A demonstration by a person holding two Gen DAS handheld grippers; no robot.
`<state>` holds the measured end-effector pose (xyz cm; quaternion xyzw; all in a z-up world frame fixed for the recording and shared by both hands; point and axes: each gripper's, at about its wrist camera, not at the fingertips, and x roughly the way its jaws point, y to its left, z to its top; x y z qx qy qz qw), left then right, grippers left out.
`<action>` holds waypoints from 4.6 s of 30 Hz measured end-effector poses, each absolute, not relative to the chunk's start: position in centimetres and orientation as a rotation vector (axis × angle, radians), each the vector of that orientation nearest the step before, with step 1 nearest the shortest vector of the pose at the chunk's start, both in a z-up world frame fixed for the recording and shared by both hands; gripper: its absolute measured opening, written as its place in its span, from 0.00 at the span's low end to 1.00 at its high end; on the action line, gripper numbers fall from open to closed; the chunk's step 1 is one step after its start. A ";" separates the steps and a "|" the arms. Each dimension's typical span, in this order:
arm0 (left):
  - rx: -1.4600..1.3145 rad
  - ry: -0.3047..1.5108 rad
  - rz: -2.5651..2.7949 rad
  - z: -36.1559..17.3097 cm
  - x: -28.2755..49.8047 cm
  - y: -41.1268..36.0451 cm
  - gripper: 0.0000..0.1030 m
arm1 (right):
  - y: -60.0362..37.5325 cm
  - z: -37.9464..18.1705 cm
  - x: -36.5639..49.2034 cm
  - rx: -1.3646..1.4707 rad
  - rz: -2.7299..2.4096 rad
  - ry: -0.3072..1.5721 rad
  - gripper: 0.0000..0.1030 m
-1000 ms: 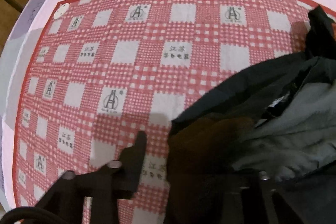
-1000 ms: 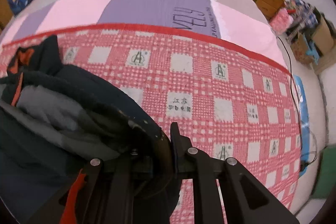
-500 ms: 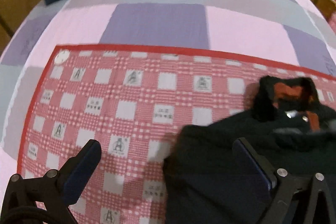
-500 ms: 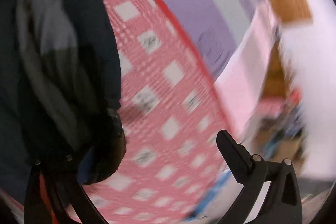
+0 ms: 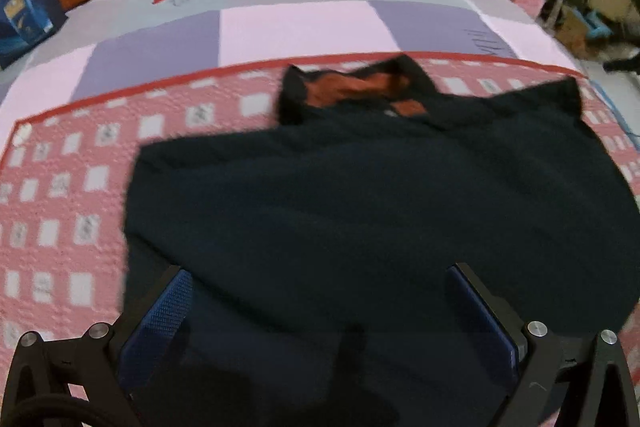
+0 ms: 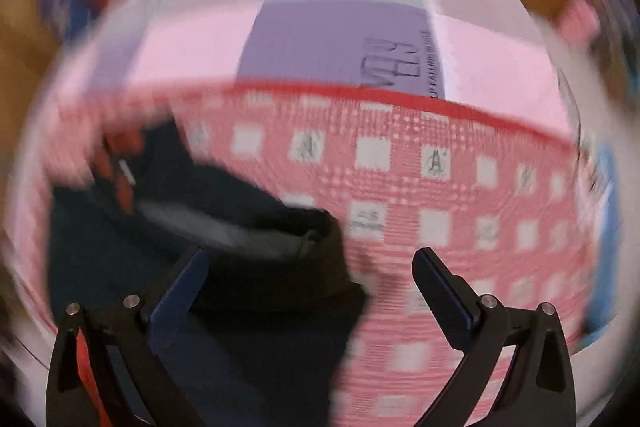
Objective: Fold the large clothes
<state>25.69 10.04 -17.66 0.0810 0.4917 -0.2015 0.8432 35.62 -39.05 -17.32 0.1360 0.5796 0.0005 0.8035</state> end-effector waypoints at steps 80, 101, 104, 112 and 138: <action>0.020 0.953 0.097 -25.8 21.5 19.7 1.00 | -29.7 -25.8 20.9 -0.037 -0.279 0.995 1.00; 0.121 1.038 0.023 -29.6 14.1 18.1 1.00 | -32.2 -28.6 9.8 0.040 -0.167 1.088 1.00; 0.126 0.980 -0.002 -27.0 14.8 16.3 1.00 | -32.2 -26.6 8.6 -0.024 -0.202 1.063 1.00; 0.021 0.978 -0.248 -24.9 23.9 4.3 1.00 | -23.4 -23.2 20.1 0.107 0.021 0.995 1.00; 0.052 1.113 0.096 -31.3 39.1 16.3 1.00 | -28.8 -31.0 34.6 0.072 -0.055 1.128 1.00</action>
